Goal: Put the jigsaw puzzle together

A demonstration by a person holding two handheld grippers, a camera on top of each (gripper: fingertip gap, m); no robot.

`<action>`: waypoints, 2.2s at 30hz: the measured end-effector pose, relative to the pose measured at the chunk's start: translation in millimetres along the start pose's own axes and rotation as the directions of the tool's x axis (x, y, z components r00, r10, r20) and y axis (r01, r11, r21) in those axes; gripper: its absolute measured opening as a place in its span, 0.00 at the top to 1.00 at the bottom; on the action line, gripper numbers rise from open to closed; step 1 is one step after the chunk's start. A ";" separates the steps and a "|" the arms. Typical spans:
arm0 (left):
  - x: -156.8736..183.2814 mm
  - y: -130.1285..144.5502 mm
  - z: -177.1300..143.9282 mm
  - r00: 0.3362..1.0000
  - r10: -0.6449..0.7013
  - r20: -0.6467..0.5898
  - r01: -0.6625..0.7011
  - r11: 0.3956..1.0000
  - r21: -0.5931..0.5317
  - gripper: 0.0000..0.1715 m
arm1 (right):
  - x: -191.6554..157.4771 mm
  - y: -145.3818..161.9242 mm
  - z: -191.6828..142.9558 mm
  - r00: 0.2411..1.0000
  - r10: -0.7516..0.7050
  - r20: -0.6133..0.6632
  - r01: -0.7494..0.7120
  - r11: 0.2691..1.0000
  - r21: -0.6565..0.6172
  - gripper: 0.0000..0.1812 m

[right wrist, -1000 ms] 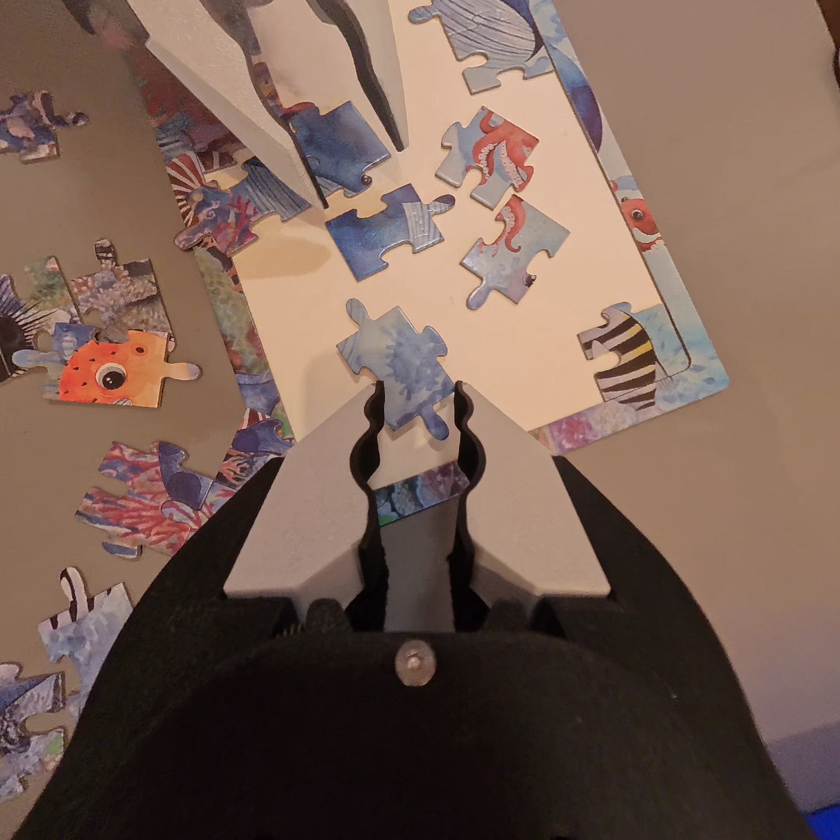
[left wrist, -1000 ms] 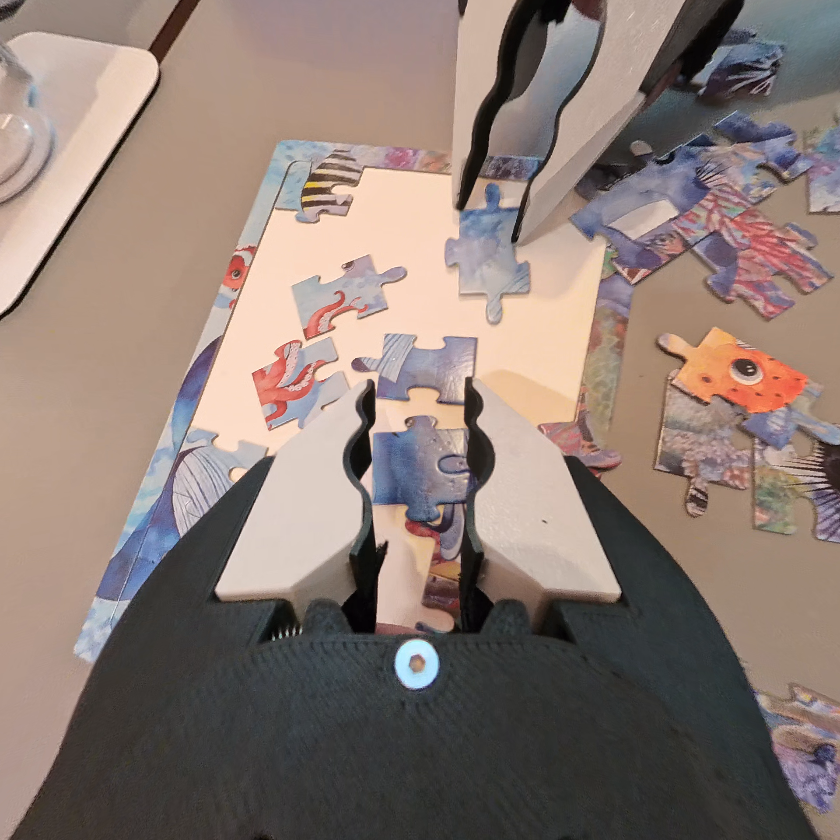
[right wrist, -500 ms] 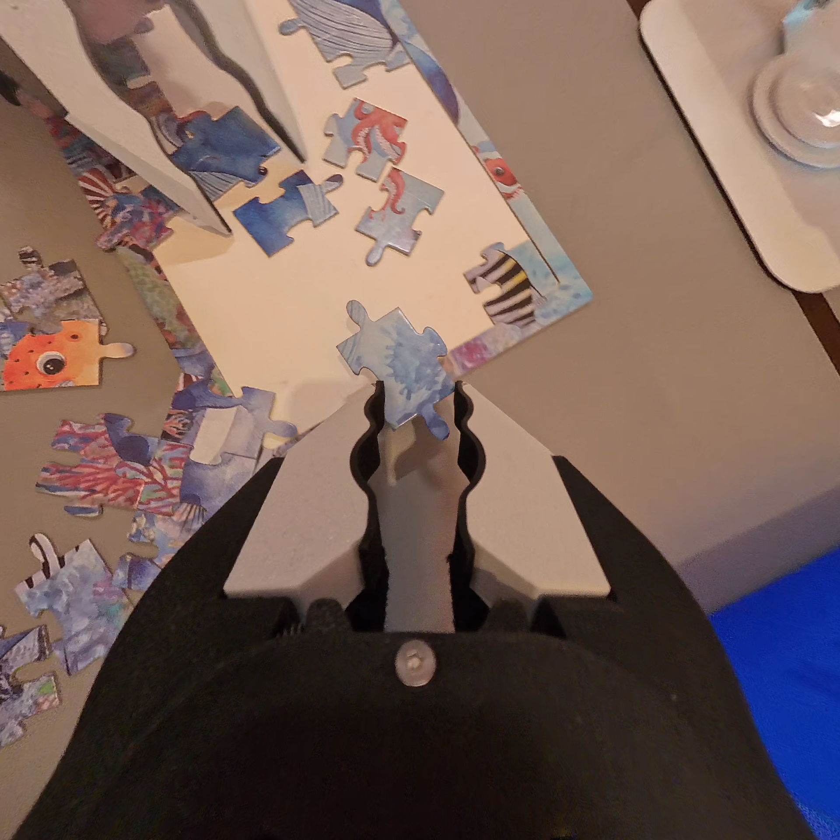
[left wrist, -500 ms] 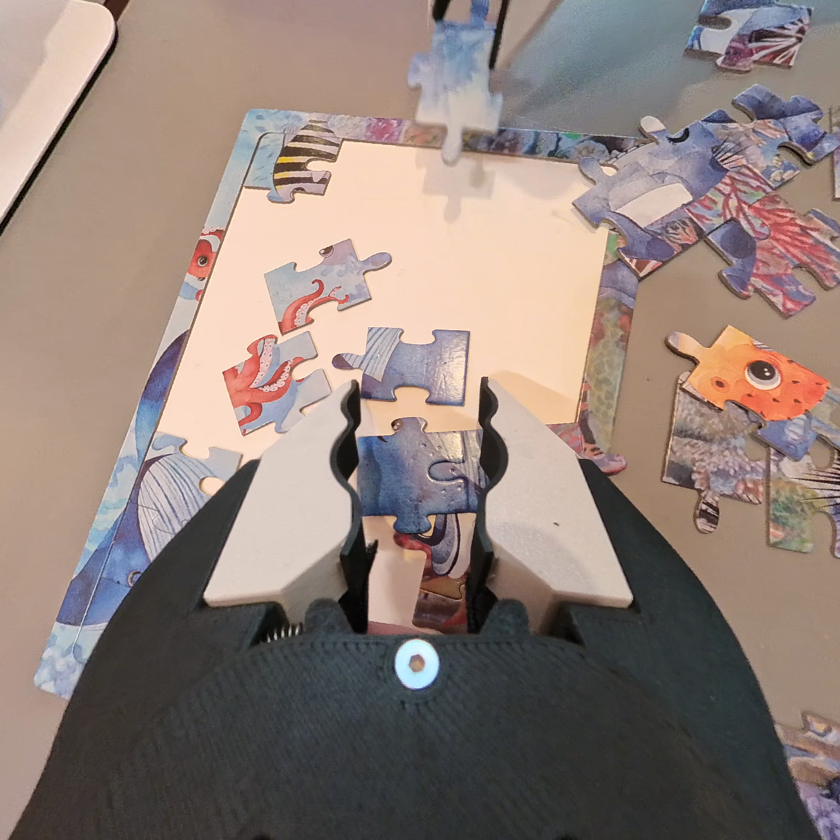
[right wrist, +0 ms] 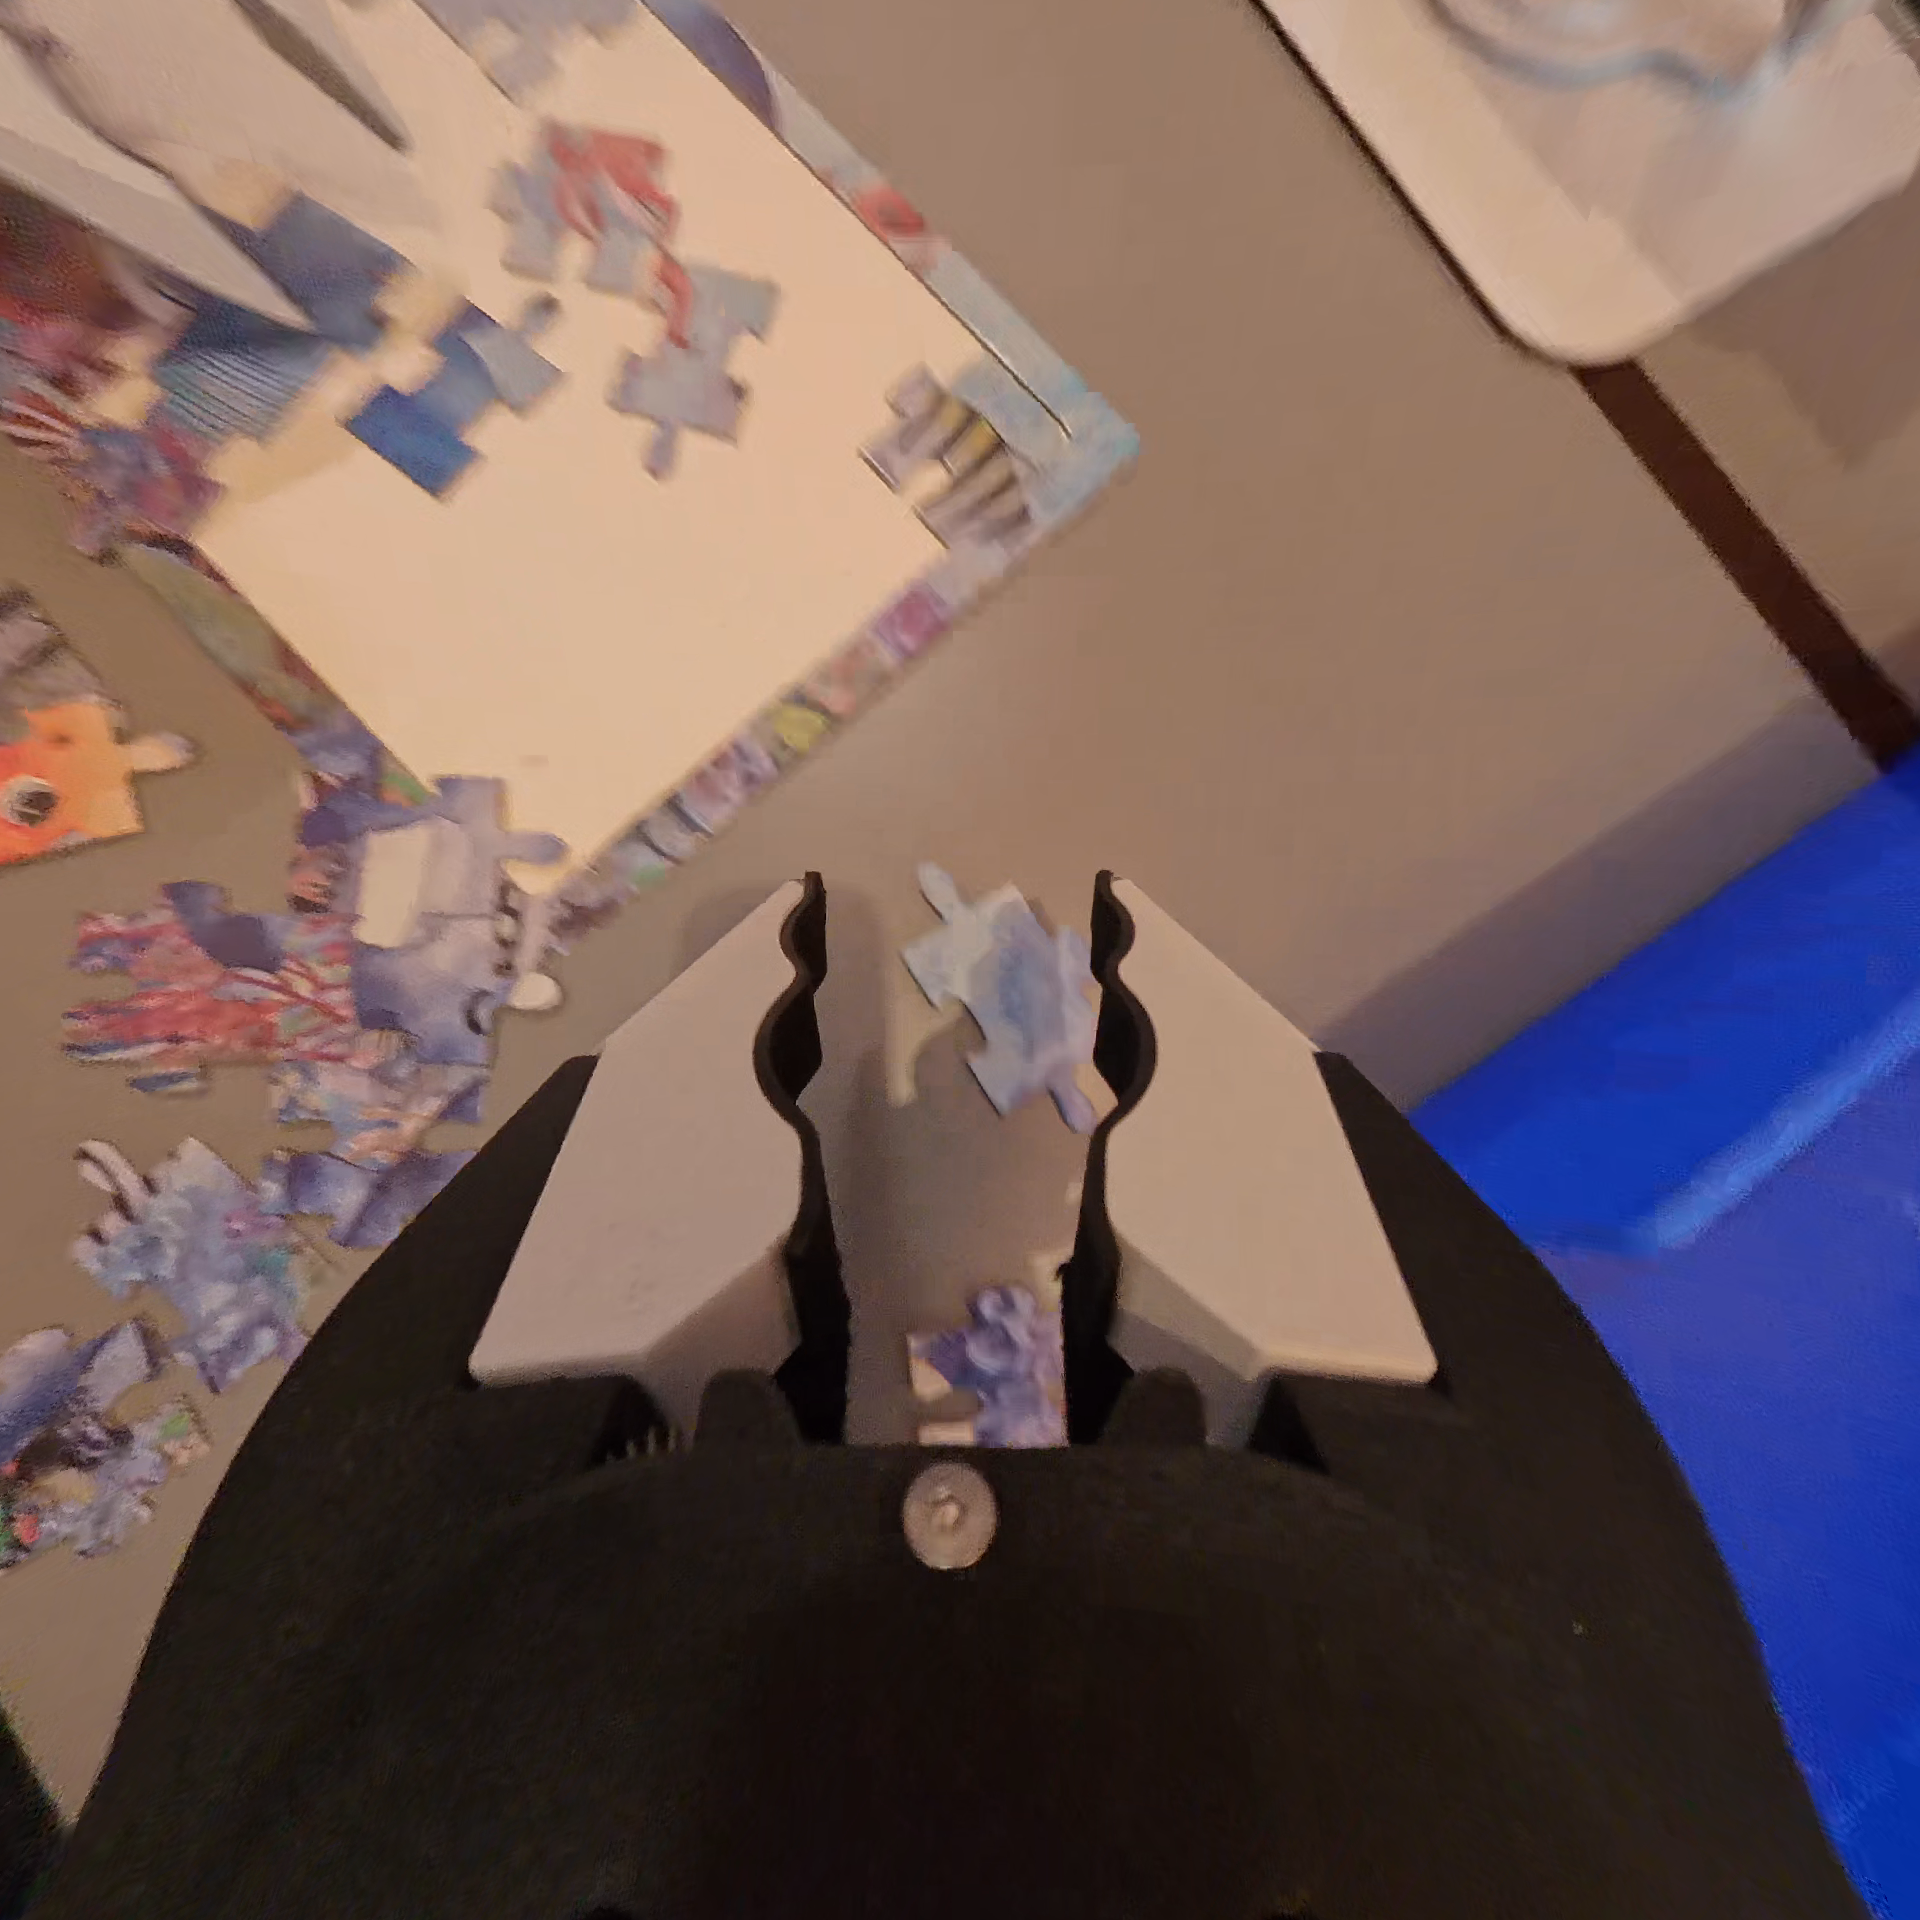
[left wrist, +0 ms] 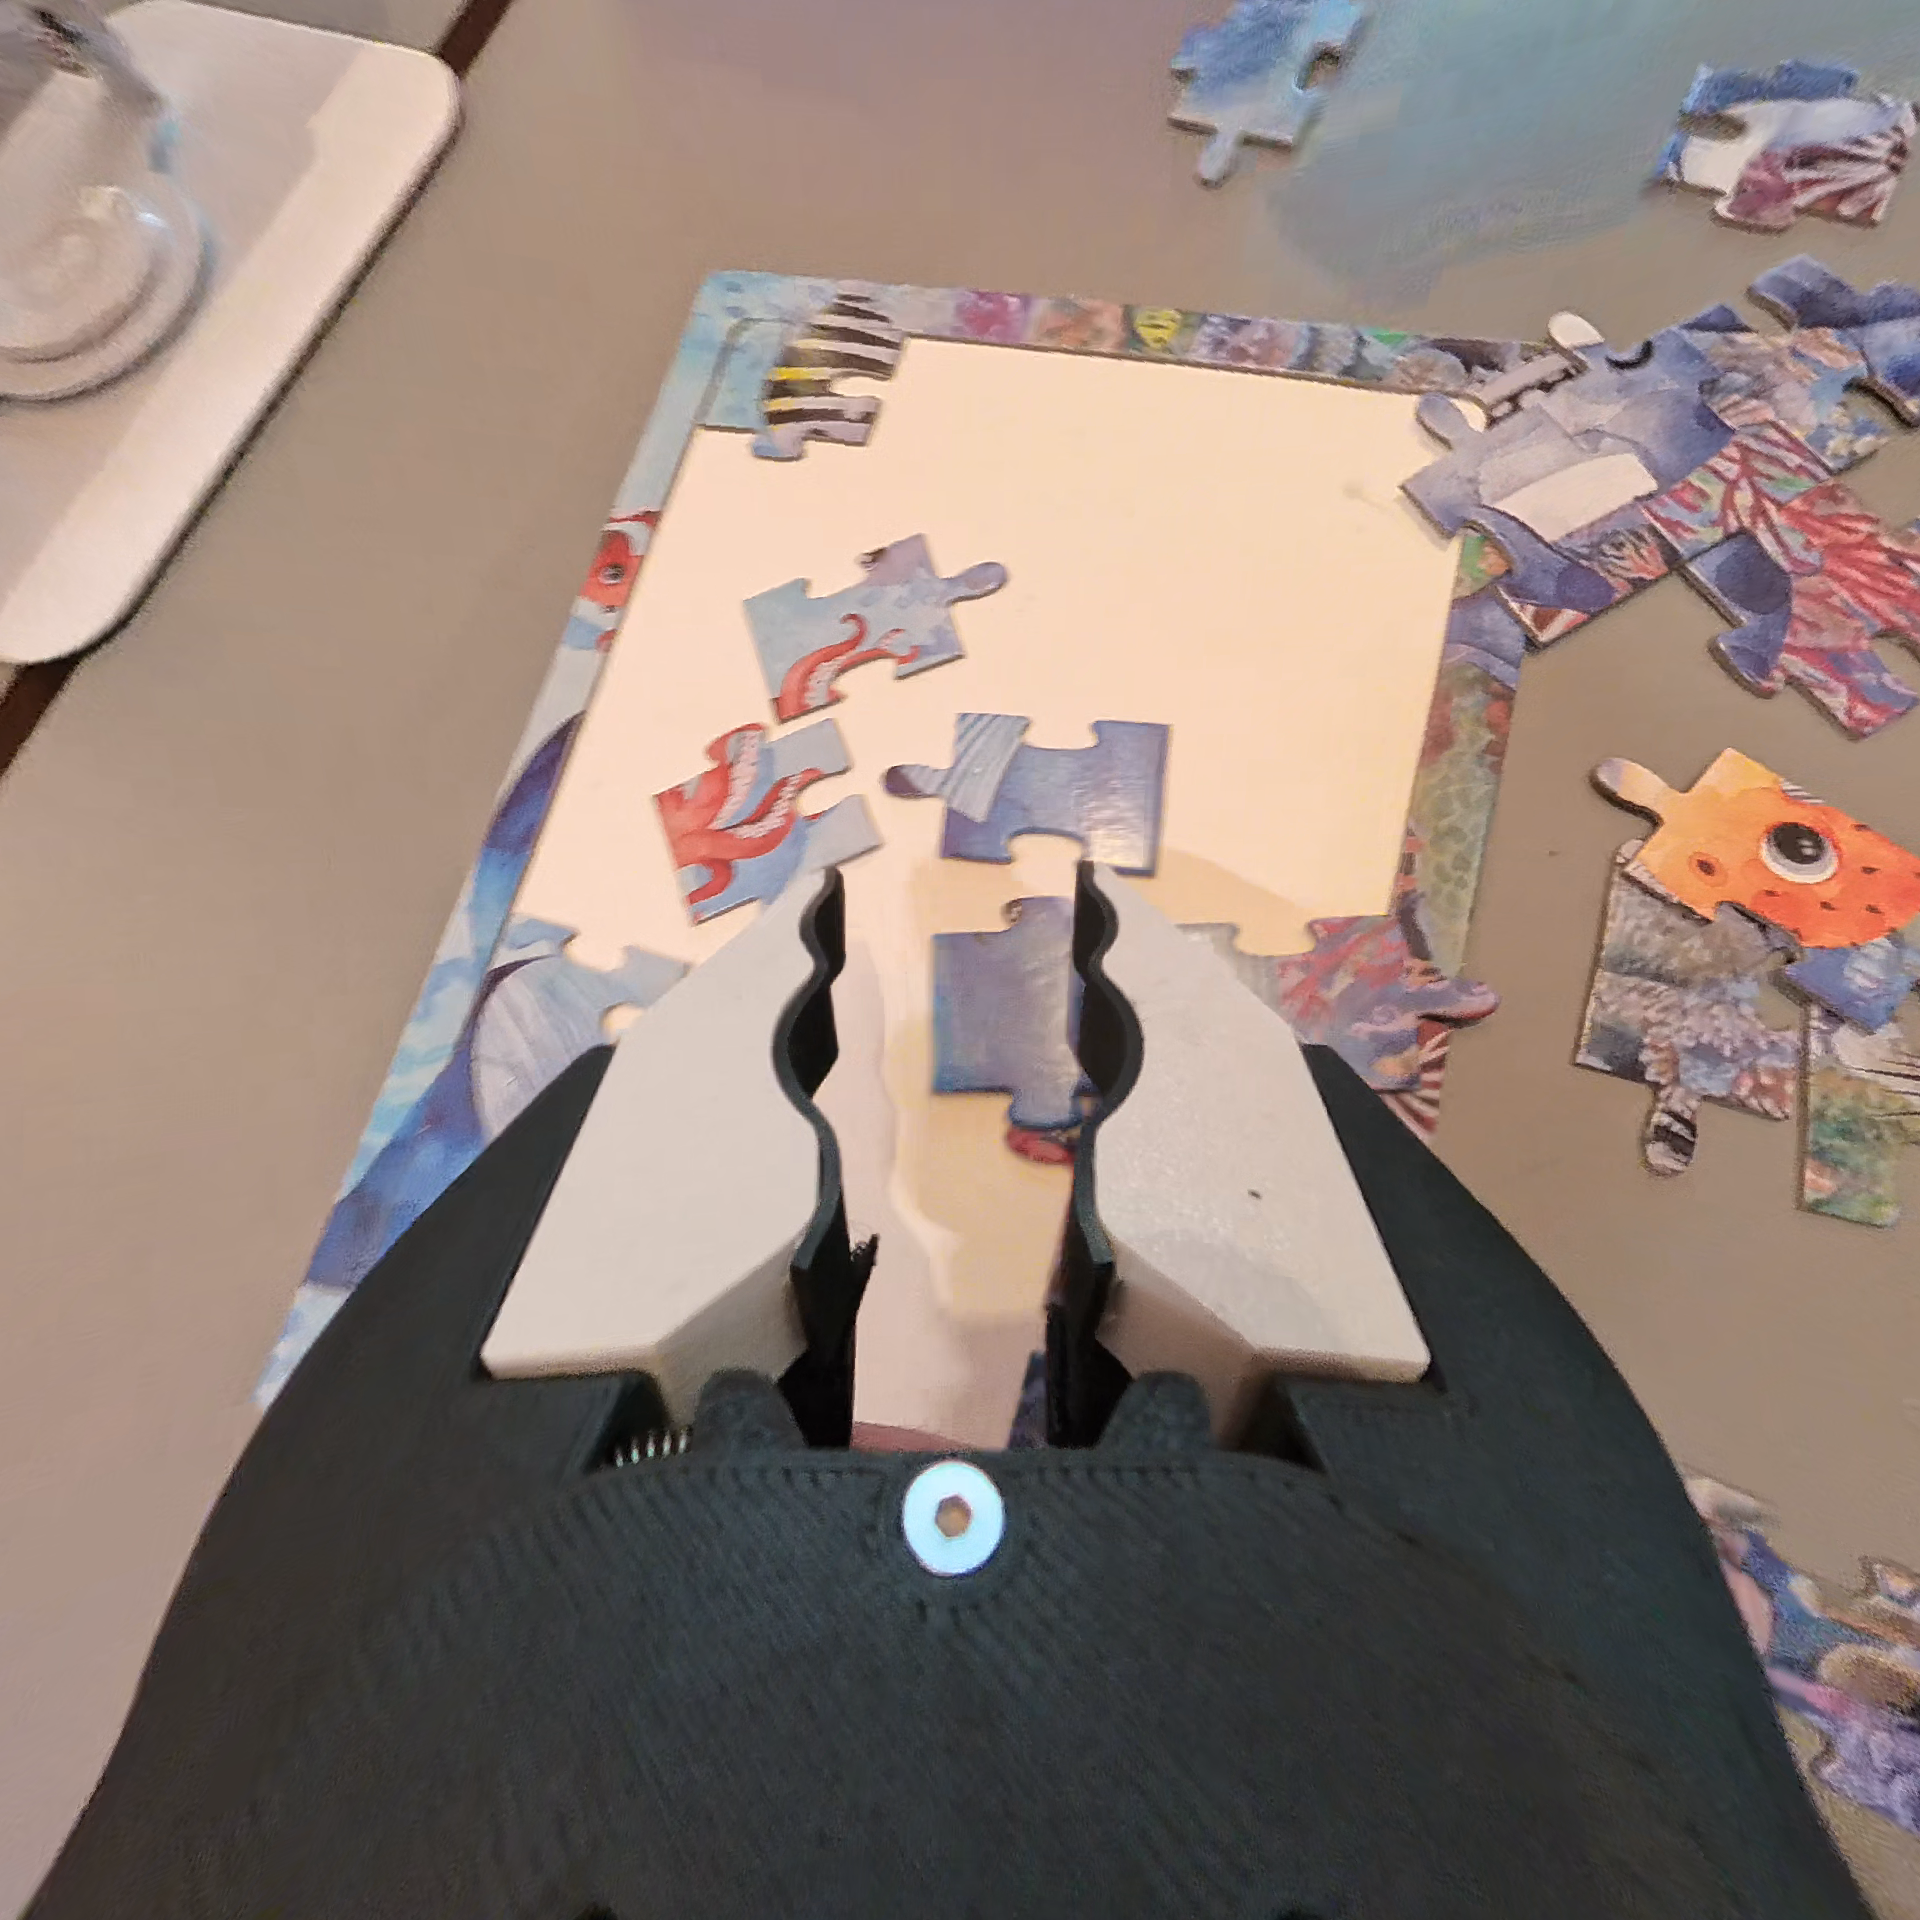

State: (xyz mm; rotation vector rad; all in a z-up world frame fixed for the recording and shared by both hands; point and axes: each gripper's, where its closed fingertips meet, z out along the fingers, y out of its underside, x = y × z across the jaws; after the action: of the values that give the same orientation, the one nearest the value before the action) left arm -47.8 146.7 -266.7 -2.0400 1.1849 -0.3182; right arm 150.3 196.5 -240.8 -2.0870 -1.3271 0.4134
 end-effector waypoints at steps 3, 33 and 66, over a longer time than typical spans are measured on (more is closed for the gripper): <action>-26.7 0.1 -19.5 0.995 -0.055 0.081 0.052 0.998 0.039 0.76 | -41.6 -39.9 13.5 0.988 -0.119 0.098 0.111 0.990 0.082 0.69; -42.2 17.9 16.1 0.985 -0.118 0.128 0.121 0.992 -0.018 0.80 | -70.3 -124.2 122.9 0.935 -0.088 0.345 0.077 0.996 0.043 0.77; -77.9 25.1 1.1 0.953 -0.091 0.288 0.101 0.995 -0.020 0.81 | -67.3 -88.5 131.2 0.939 -0.207 0.274 0.253 0.956 -0.147 0.82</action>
State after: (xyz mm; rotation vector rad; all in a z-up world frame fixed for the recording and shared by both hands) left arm -105.5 204.2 -273.8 -2.0939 0.9210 -0.0438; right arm -15.0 207.0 -286.8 -2.0383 -1.8010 0.4888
